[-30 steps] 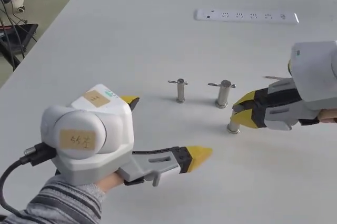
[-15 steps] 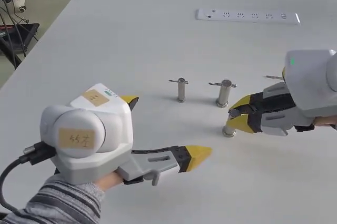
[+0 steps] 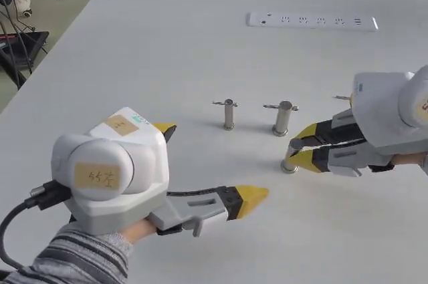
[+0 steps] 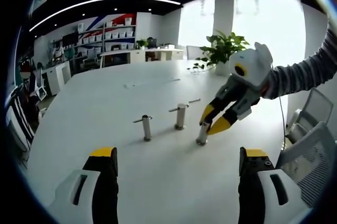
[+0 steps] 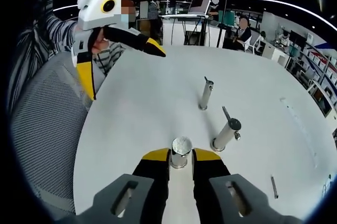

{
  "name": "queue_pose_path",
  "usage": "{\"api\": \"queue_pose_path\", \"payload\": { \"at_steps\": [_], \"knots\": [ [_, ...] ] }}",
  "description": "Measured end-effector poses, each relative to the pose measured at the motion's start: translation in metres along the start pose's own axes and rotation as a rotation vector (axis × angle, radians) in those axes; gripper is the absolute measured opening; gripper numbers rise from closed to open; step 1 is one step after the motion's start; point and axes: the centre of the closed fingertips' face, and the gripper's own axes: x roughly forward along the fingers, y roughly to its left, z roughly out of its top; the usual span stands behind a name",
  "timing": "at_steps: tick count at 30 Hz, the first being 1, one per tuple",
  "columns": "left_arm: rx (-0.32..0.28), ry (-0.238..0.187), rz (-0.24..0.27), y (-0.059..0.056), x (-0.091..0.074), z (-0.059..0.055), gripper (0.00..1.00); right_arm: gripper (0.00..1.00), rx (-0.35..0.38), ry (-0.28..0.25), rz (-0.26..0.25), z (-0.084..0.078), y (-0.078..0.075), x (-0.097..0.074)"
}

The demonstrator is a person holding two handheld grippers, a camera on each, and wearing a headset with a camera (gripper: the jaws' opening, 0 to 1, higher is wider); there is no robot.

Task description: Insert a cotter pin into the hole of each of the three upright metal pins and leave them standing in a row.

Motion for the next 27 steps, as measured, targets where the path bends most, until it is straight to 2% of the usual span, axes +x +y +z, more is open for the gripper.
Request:
{"api": "queue_pose_path", "payload": {
  "at_steps": [7,12,17,20,23,25,26,27],
  "knots": [
    [-0.003,-0.005,0.002,0.000,-0.001,0.001,0.96,0.12,0.071,0.004,-0.017,-0.004,-0.006,-0.019],
    [-0.005,-0.008,0.004,0.000,-0.002,0.003,0.97,0.14,0.116,0.034,-0.046,-0.015,-0.021,-0.037],
    [0.024,0.000,0.001,-0.004,-0.003,0.005,0.98,0.14,0.145,0.077,-0.085,-0.027,-0.043,-0.055],
    [0.023,0.005,-0.003,-0.004,-0.003,0.004,0.99,0.14,0.140,0.101,-0.118,-0.032,-0.062,-0.065],
    [0.020,0.005,-0.008,-0.005,-0.003,0.003,0.99,0.14,0.152,0.136,-0.142,-0.038,-0.079,-0.072],
    [0.017,0.003,-0.010,-0.005,-0.003,0.004,0.99,0.13,0.195,0.197,-0.179,-0.050,-0.094,-0.077],
    [0.017,0.003,-0.011,-0.005,-0.003,0.004,0.99,0.13,0.185,0.214,-0.185,-0.054,-0.100,-0.078],
    [0.016,0.004,-0.008,-0.004,-0.003,0.004,0.99,0.13,0.174,0.207,-0.183,-0.053,-0.103,-0.078]
  ]
}}
